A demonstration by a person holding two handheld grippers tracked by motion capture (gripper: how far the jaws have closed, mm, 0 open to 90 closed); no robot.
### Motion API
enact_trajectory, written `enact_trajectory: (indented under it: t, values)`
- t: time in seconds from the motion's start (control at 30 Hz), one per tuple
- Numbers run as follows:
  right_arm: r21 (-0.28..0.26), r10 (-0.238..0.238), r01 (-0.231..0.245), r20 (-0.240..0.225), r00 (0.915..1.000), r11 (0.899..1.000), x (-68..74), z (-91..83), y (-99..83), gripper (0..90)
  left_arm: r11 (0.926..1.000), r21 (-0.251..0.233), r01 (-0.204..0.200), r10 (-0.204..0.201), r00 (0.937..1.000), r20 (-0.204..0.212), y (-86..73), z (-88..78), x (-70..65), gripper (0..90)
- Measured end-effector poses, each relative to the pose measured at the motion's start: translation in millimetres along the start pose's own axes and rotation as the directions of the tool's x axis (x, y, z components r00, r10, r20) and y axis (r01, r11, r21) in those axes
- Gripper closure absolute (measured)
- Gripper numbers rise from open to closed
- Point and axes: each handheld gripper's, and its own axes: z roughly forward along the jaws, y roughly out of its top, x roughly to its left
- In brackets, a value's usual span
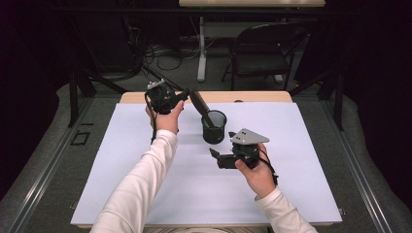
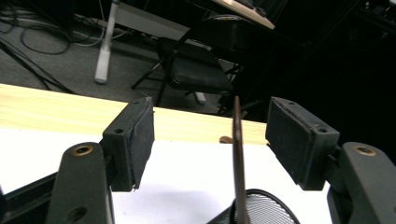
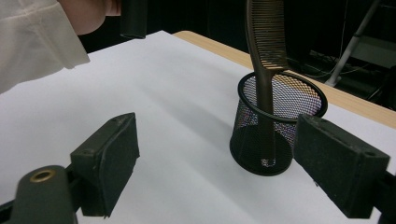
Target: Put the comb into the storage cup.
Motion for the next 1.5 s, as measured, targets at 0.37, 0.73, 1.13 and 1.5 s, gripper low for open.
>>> enact_trajectory:
  t: [0.37, 0.73, 1.13, 1.5]
  values:
    - [0.001, 0.002, -0.002, 0.001, 1.0, 1.0, -0.4, 0.0, -0.1, 14.3, 0.9969, 0.012, -0.077, 0.077, 0.9969, -0.01, 6.4, -8.3, 3.8, 31.3]
    - [0.0, 0.005, -0.005, 0.001, 1.0, 1.0, -1.5, -0.2, 0.0, 14.3, 0.9873, 0.015, -0.158, 0.158, 0.987, -0.028, 11.1, -16.2, 4.4, 31.4]
    - [0.002, 0.01, -0.01, -0.005, 0.9999, 1.0, -3.8, 0.9, -0.2, 14.5, 0.9688, 0.065, -0.239, 0.242, 0.9698, -0.033, 14.6, -25.5, 7.5, 31.4]
    - [0.006, 0.005, -0.005, -0.007, 1.0, 1.0, -1.6, 2.0, -0.1, 14.5, 0.9418, 0.086, -0.325, 0.329, 0.9437, -0.035, 15.6, -38.1, 3.9, 25.4]
